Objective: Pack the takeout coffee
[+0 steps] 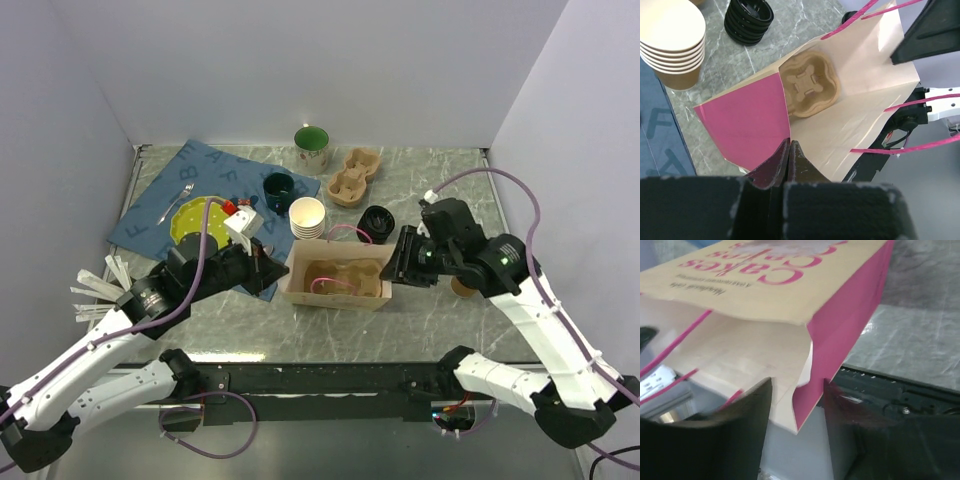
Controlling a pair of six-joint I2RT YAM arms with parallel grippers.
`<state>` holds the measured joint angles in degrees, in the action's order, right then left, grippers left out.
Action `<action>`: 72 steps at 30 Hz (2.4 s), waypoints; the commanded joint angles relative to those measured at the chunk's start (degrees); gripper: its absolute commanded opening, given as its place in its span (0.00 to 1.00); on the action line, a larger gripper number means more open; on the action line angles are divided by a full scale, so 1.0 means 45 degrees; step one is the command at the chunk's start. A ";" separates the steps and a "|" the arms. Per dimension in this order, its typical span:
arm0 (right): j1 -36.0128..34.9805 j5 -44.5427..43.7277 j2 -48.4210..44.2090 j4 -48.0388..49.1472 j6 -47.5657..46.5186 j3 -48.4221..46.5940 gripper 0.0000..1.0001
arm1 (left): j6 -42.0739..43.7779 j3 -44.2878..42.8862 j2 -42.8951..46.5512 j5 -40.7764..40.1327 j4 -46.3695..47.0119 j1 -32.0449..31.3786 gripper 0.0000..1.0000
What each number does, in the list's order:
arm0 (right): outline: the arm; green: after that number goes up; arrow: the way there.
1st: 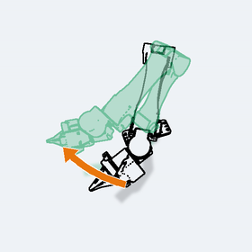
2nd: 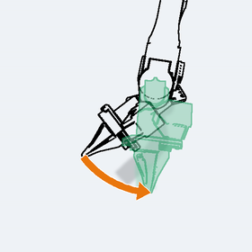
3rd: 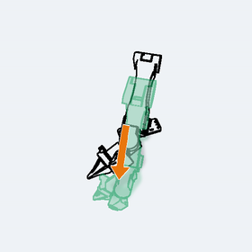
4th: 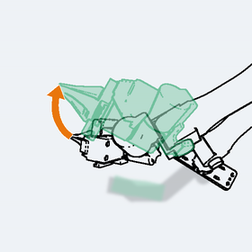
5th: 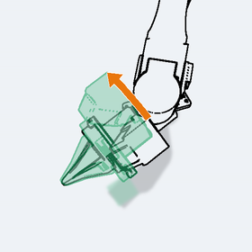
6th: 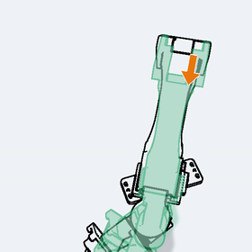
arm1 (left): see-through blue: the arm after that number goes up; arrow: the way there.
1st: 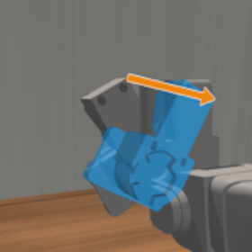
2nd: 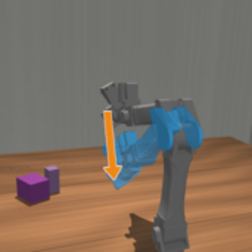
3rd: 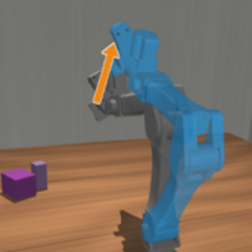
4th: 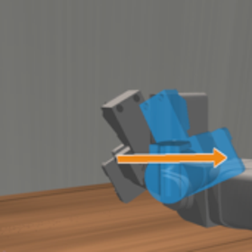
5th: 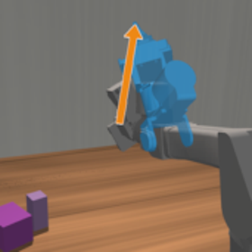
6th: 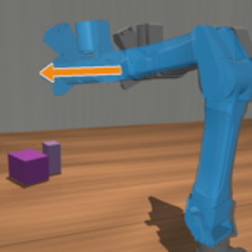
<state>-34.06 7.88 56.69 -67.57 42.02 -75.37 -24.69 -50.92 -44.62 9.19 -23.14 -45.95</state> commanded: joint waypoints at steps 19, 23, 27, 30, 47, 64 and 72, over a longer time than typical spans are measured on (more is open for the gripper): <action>-0.0281 -0.0797 0.3869 -0.1399 -0.3300 -0.9913 0.00 | -0.3576 -0.1735 -0.0786 -0.2003 0.0571 -0.0061 0.01; -0.0418 0.1389 0.0869 0.3095 -0.4761 -0.4568 0.00 | -0.3189 -0.2000 -0.0458 -0.2385 0.1079 -0.0430 0.01; -0.0419 0.2429 -0.0621 0.4486 -0.5880 -0.2457 0.00 | -0.3438 -0.0297 0.0617 -0.3021 0.2246 -0.0804 0.04; -0.0418 0.2546 -0.1170 0.4334 -0.6680 -0.0754 0.00 | -0.4121 0.0650 0.0541 -0.1831 0.2096 -0.0823 0.45; -0.0438 0.1434 -0.2422 0.2770 -0.7228 0.1809 0.00 | -0.3343 -0.0579 0.1636 -0.2003 -0.1519 -0.0979 0.75; -0.0399 0.0362 -0.0373 0.2536 -0.7657 -0.1076 0.00 | -0.2365 -0.1517 0.1478 -0.3721 -0.3118 -0.0979 0.80; -0.0379 0.1238 -0.0740 0.3570 -0.6681 0.1065 0.00 | -0.2365 -0.1576 0.1693 -0.3878 -0.3179 -0.0960 0.81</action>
<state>-35.64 12.91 55.79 -53.04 10.31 -77.28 -36.05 -55.68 -37.98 -6.59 -37.36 -50.13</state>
